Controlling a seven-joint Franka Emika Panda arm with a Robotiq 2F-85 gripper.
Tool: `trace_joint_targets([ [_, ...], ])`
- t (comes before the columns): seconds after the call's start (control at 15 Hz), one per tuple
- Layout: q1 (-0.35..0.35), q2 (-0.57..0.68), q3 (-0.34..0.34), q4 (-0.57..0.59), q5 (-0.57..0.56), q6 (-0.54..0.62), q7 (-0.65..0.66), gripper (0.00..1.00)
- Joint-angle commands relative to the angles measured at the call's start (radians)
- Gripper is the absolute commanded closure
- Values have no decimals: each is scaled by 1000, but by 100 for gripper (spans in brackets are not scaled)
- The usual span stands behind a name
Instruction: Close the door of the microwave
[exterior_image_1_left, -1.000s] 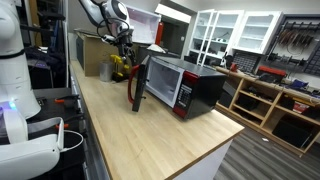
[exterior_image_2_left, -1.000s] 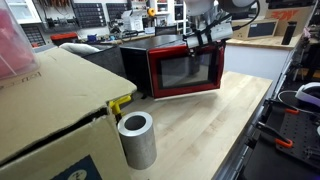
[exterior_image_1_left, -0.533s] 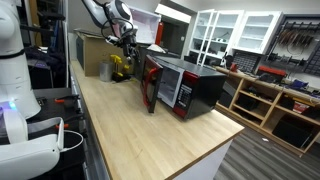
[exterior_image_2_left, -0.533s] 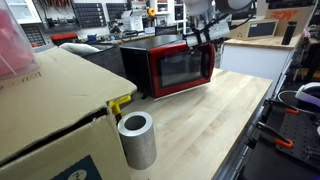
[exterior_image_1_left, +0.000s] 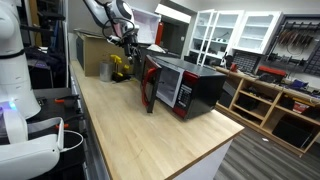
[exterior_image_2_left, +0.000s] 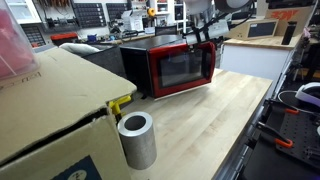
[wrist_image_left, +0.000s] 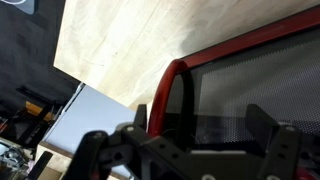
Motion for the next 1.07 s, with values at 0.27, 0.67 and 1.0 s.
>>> trace_joint_targets([
  [0.27, 10, -6, 7, -6, -20, -5, 33, 0],
  [0.67, 72, -6, 76, -101, -151, 2, 243, 44],
  [1.0, 113, 91, 105, -181, -577, -60, 608, 81],
])
